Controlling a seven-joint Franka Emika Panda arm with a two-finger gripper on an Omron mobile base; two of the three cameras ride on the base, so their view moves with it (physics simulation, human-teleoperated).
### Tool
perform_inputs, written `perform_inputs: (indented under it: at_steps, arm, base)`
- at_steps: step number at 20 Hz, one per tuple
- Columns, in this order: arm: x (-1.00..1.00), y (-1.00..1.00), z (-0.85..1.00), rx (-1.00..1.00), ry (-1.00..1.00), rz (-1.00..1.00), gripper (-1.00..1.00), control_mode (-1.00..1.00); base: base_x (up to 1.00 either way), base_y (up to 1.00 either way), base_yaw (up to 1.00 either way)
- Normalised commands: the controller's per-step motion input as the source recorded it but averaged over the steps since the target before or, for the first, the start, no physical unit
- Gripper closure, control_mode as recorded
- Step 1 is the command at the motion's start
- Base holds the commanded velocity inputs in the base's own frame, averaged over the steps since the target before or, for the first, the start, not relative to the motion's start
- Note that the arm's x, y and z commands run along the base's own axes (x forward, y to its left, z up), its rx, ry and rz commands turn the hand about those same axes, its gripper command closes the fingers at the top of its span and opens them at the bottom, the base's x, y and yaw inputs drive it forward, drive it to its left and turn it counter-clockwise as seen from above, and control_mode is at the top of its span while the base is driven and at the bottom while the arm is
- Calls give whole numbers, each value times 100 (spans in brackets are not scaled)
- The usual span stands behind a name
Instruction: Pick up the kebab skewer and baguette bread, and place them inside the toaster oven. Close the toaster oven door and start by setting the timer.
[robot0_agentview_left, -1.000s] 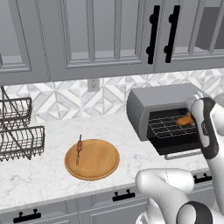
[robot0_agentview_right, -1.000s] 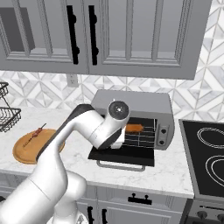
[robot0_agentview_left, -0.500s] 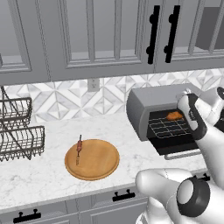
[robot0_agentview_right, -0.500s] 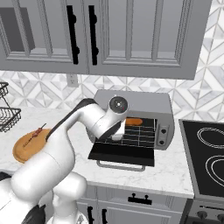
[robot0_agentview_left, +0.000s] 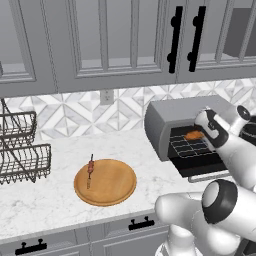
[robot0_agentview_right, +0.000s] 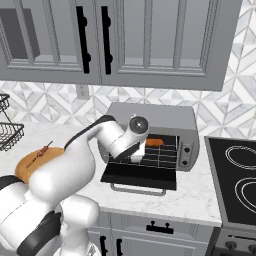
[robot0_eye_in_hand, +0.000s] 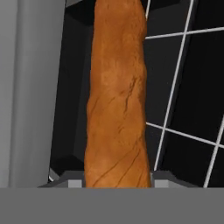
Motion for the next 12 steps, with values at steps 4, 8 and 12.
perform_inputs:
  at_steps: [4,8,12]
  arm:
    - [47,0,0,2,0,0,100,-100]
    - [31,0,-17,0,0,0,100,-100]
    - [18,0,-41,0,0,0,100,-100]
  base:
    - [0,0,0]
    - [0,0,0]
    - [0,0,0]
